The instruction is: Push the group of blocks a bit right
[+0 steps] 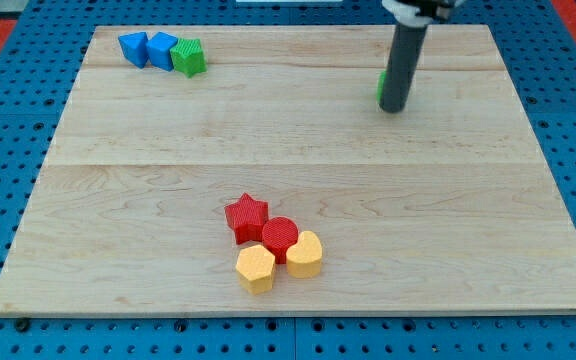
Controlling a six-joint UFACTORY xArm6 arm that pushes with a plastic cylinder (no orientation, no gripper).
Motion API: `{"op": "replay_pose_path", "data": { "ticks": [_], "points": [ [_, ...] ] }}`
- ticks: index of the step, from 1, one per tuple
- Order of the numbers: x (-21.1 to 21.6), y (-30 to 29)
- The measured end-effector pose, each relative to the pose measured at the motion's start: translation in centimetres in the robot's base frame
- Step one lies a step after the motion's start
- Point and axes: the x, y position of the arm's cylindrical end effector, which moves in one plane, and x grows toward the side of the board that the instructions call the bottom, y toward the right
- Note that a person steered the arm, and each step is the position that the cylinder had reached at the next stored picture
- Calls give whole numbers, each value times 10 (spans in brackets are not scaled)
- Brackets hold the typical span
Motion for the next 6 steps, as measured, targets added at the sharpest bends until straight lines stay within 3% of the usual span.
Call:
{"op": "replay_pose_path", "data": {
  "ticks": [1,2,3,4,5,6],
  "points": [
    [-36,22],
    [-36,23],
    [29,-45],
    [22,-194],
    [-30,-324],
    [-76,-363]
  ]
}}
